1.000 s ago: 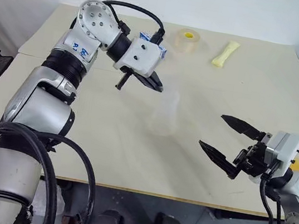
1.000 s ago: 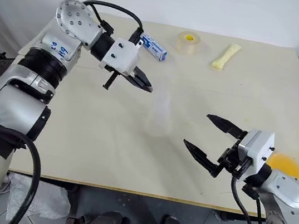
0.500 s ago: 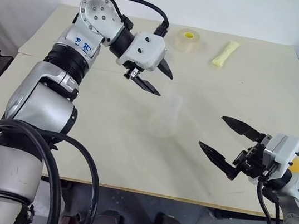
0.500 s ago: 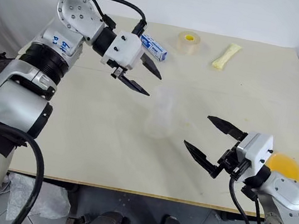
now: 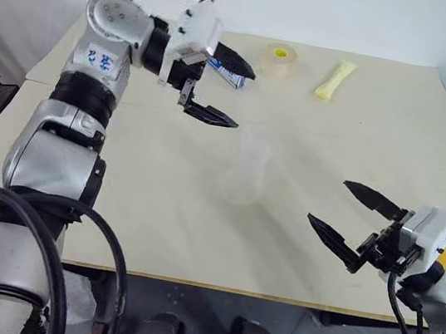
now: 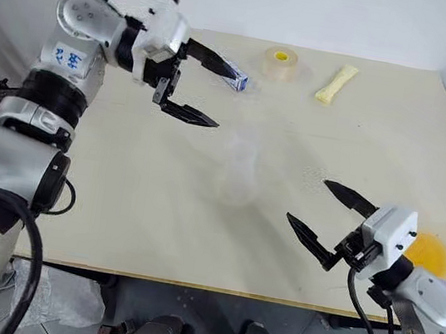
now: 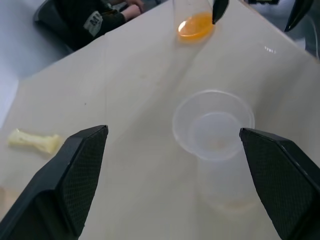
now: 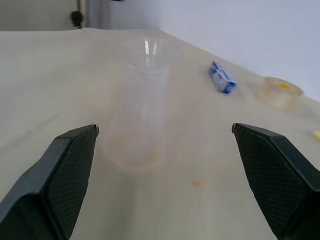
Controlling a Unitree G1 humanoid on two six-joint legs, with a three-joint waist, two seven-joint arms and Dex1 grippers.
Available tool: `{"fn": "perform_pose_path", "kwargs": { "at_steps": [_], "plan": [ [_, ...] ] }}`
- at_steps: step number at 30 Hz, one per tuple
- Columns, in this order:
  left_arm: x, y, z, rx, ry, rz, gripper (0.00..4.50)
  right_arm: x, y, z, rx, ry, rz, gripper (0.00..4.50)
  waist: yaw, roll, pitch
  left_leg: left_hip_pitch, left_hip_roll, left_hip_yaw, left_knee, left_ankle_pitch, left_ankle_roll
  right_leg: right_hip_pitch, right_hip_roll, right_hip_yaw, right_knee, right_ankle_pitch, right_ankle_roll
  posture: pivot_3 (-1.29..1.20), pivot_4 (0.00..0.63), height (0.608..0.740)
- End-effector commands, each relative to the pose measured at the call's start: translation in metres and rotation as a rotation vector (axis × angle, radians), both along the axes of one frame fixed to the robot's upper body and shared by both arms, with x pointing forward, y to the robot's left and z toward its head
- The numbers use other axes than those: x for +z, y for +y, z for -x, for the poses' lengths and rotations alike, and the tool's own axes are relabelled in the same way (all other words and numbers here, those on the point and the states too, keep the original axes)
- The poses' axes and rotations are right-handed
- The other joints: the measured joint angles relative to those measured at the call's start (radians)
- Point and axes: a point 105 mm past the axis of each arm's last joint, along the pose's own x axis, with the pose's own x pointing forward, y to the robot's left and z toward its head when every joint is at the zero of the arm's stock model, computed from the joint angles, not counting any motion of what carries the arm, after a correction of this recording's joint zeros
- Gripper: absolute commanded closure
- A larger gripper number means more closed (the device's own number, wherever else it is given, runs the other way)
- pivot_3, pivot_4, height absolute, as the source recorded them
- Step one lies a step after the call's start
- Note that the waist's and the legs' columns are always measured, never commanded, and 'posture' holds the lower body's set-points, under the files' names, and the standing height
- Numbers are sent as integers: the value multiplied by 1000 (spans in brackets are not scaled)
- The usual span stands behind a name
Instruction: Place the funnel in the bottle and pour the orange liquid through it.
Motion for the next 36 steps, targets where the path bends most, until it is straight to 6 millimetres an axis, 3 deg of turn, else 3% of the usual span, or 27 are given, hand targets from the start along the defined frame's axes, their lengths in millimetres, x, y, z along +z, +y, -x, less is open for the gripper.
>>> {"fn": "perform_pose_path", "kwargs": {
  "at_steps": [1, 3, 7, 11, 21, 36],
  "plan": [
    [-6, 22, 10, -38, 118, 140, 22, 7, -6, 13, -118, -31, -18, 0, 0, 0, 0, 0, 0, 0, 0, 0, 0, 0, 0, 0, 0, 0, 0, 0, 150, 740],
    [-35, 34, 14, -45, 240, 218, 22, 3, -11, 17, -212, -12, -44, 0, -1, 1, -1, 2, 0, 0, 0, 0, 0, 0, 0, 1, 3, 0, 0, 0, 150, 740],
    [-70, 42, 26, -49, 394, 289, 22, 1, -23, 22, -367, 1, -128, 0, 1, 1, 0, 2, 0, 0, 2, 0, 0, -1, -1, 4, 5, 0, 0, 0, 150, 740],
    [-92, 46, 39, -93, 486, 320, 22, -9, -31, 35, -489, 32, -135, 0, 5, 1, 0, 2, -2, -2, 3, 0, 0, -1, -1, 5, 7, 0, 0, 0, 150, 740],
    [-93, 38, 42, -150, 426, 402, 22, -11, -91, 43, -842, 8, -147, 0, 0, 1, -1, 4, -2, 2, 2, 0, 0, -2, 0, 10, 8, 0, 0, 0, 150, 740],
    [-103, 31, 56, -212, 416, 390, 22, -10, -137, 43, -994, 6, -177, 0, 1, 2, -1, 4, -3, 3, 1, 0, 1, -3, 0, 12, 8, 0, 0, 0, 150, 740]
  ]
}}
